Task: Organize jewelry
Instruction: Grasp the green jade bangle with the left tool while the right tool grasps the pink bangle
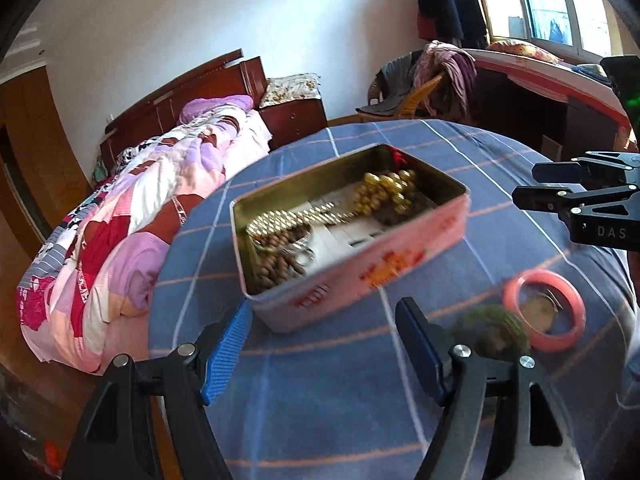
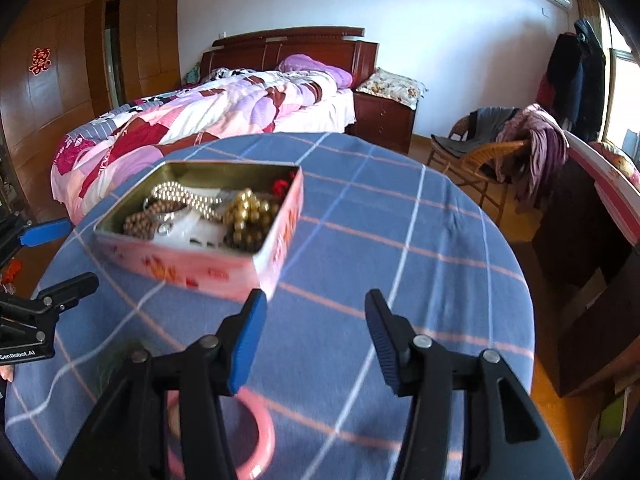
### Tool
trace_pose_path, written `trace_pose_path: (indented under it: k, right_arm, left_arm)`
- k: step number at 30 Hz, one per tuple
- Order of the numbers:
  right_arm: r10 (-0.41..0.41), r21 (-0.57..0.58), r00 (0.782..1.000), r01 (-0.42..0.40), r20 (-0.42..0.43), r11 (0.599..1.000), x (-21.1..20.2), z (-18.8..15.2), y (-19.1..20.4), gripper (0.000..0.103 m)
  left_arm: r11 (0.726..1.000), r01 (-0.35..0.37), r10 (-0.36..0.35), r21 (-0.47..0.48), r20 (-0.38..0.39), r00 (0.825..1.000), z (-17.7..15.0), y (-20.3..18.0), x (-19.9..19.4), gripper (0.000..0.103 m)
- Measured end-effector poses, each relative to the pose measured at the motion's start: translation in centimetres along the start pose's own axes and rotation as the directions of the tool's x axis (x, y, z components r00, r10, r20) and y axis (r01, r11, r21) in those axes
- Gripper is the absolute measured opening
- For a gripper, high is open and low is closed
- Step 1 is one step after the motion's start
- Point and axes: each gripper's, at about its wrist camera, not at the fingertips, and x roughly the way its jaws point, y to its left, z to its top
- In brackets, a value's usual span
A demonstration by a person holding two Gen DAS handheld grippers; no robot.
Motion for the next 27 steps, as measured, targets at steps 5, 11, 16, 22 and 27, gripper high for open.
trace_pose_path:
  k: [5,11,16,22,27]
  right_arm:
    - [-0.005,0.007,1.0,0.005,-0.002,1.0,-1.1,-1.4,-0.4,0.058]
    - [-0.005,-0.005,1.0,0.005,-0.019,1.0,-1.5,-2.9,-0.5,0.058]
    - [0.01,-0.024,0.999,-0.011,-0.046,1.0,-1.5,-4.2,0.0,0.058]
    - [0.026,-0.04,0.998,-0.029,-0.059,0.999,-1.3,-4.9,0.6,0.058]
    - [0.02,-0.05,0.997,-0.024,-0.072,0.998,-0.9,-5.3,0.8,0.058]
  left_arm:
    - [1.0,-0.001,0.001,-0.003,-0.016,1.0,-0.6,-0.3,-0.4,0.074]
    - [0.999,0.037,-0.036,0.013,-0.026,0.999,-1.2,-1.7,-0.8,0.074]
    - [0.996,0.068,-0.066,0.055,-0.034,0.997,-1.3,-3.4,-0.7,0.074]
    - [0.989,0.086,-0.073,0.123,-0.104,0.992,-2.6,-4.6,1.3,0.037]
    - [0.996,0.035,-0.025,0.078,-0.117,0.993,-2.8,-2.2,1.9,0.025]
